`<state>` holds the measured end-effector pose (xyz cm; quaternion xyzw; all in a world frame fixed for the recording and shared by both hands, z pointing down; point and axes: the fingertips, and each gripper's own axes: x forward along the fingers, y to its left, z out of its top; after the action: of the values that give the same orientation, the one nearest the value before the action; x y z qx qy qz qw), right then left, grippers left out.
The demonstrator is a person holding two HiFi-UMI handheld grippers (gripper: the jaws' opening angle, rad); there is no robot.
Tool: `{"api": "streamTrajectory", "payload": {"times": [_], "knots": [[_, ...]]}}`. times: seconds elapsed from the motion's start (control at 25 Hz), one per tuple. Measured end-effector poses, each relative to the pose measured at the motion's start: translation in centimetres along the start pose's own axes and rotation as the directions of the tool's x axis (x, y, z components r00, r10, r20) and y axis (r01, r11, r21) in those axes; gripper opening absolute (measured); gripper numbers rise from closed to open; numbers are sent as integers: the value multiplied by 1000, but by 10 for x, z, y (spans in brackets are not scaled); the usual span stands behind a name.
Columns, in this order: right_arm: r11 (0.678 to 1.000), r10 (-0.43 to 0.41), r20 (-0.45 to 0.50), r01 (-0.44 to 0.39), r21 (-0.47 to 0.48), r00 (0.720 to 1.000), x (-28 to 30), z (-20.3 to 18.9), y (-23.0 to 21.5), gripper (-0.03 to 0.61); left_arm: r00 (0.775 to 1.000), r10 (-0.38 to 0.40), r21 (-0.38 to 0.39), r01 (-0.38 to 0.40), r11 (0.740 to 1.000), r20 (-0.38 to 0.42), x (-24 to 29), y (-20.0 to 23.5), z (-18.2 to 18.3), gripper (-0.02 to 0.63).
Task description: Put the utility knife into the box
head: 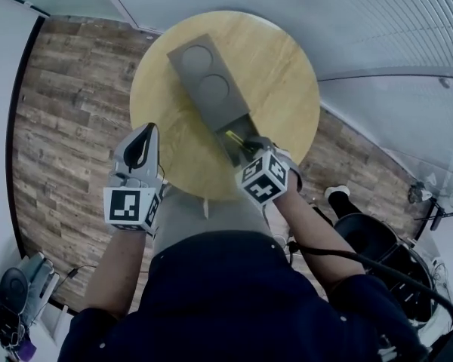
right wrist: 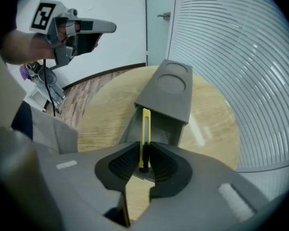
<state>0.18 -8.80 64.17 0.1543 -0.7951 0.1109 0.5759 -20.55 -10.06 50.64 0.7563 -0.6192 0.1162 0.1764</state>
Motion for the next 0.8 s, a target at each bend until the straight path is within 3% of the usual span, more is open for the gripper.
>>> {"api": "streamTrajectory", "payload": {"times": [0.28,0.44,0.6,0.68,0.8], "knots": [[988,-61,125,42,147,990,-53,-3,-17,74,994,-99,68,96,993,51,2,-45,48,3],[971,-107,230,53,232,967,-94,-5,-34,74,985,-143,110,133,985,95,0,-70,86,3],[955,-166,291,80,287,942,-128,-18,-48,74,980,-174,127,161,979,101,-6,-95,99,3],[941,-195,349,74,330,917,-147,-22,-55,74,977,-187,140,172,975,103,-9,-105,104,3],[932,-275,511,95,351,815,-189,-19,-66,74,971,-212,165,193,967,110,-12,-116,113,3]]}}
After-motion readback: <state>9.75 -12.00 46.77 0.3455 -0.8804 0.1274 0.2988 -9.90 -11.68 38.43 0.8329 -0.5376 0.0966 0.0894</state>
